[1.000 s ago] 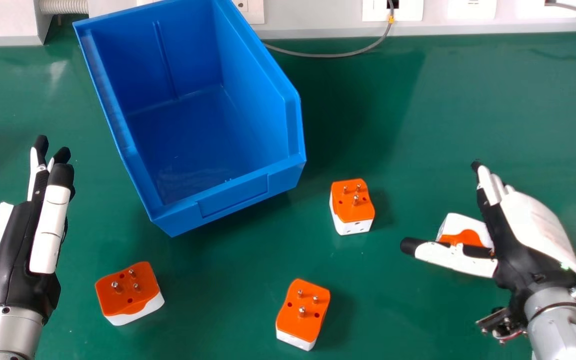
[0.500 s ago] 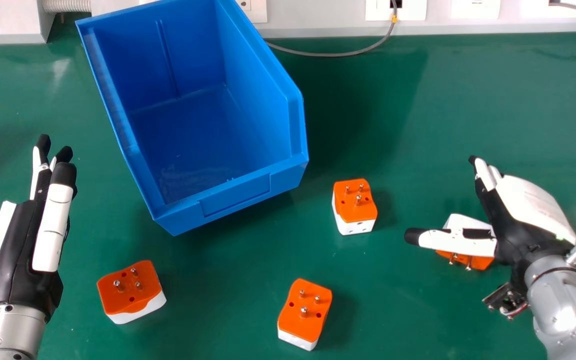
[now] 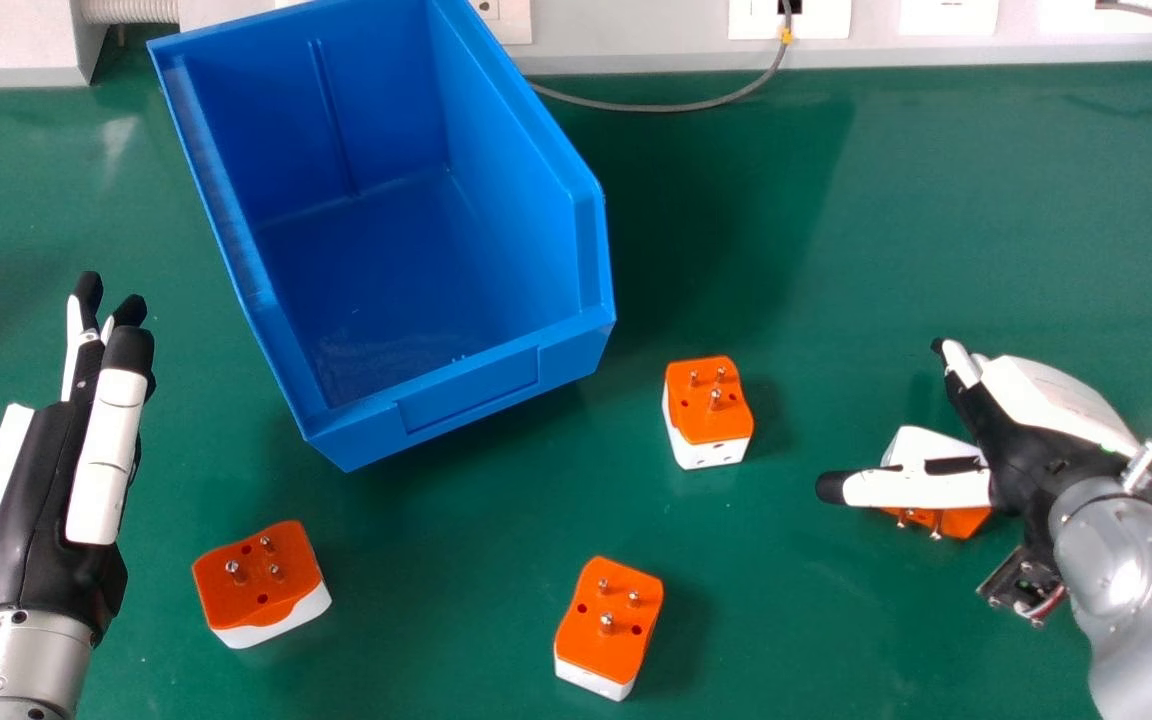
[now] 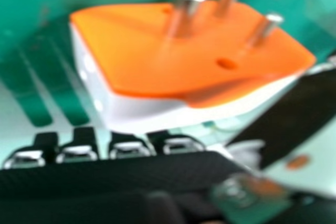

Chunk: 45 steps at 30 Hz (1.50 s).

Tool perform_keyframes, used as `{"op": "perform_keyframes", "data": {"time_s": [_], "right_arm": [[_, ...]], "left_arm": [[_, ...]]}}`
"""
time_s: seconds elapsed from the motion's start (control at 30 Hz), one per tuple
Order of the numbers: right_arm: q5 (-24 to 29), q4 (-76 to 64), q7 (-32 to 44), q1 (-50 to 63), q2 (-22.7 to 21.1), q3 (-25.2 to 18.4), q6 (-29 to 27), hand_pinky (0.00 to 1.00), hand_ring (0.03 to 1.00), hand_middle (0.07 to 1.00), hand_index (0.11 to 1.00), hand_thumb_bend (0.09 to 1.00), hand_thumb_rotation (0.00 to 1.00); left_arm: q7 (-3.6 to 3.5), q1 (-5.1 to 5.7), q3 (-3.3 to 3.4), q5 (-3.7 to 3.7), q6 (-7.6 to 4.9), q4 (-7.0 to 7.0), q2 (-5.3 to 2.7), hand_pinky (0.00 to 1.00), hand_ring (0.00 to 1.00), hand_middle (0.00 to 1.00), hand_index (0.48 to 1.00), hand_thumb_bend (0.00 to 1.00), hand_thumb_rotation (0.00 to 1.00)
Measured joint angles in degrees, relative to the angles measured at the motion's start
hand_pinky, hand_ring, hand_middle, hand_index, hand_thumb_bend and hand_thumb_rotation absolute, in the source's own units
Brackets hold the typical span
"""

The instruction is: Pick all objects and put in blue box

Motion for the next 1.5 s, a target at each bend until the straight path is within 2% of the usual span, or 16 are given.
{"op": "perform_keyframes", "data": {"time_s": [0.5, 0.77, 1.0, 1.23, 1.5], "right_arm": [[-0.8, -1.6, 2.9, -1.1, -0.7, 1.2, 4.7, 1.0, 1.0, 1.0, 1.0, 0.914, 0.47], [-0.8, -6.1, 3.7, 1.2, -2.2, 1.0, 5.6, 1.0, 1.0, 1.0, 1.0, 0.936, 0.44], [-0.9, -9.4, 7.1, 2.2, -3.2, 1.1, 8.6, 1.0, 1.0, 1.0, 1.0, 0.952, 0.42], [-0.9, -9.5, 9.3, 2.3, -4.6, 1.8, 8.9, 1.0, 1.0, 1.0, 1.0, 0.945, 0.39], [-1.6, -10.0, 11.6, 1.9, -6.0, 2.8, 8.8, 1.0, 1.0, 1.0, 1.0, 0.95, 0.35]], "left_arm": [[0.09, -0.21, 0.07, 0.01, -0.06, 0.39, 0.0, 1.0, 1.0, 1.0, 1.0, 0.76, 1.0], [0.11, -0.68, 0.14, 0.02, 0.01, 0.7, 0.05, 1.0, 1.0, 1.0, 1.0, 0.76, 1.0], [0.23, -0.81, 0.14, 0.02, 0.17, 0.71, 0.05, 1.0, 1.0, 1.0, 1.0, 0.77, 1.0], [0.68, -0.79, 0.11, 0.02, 0.57, 0.21, 0.04, 1.0, 1.0, 1.0, 1.0, 0.77, 1.0], [0.69, -0.78, 0.11, 0.03, 0.56, -0.04, 0.04, 1.0, 1.0, 1.0, 1.0, 0.76, 1.0]]}}
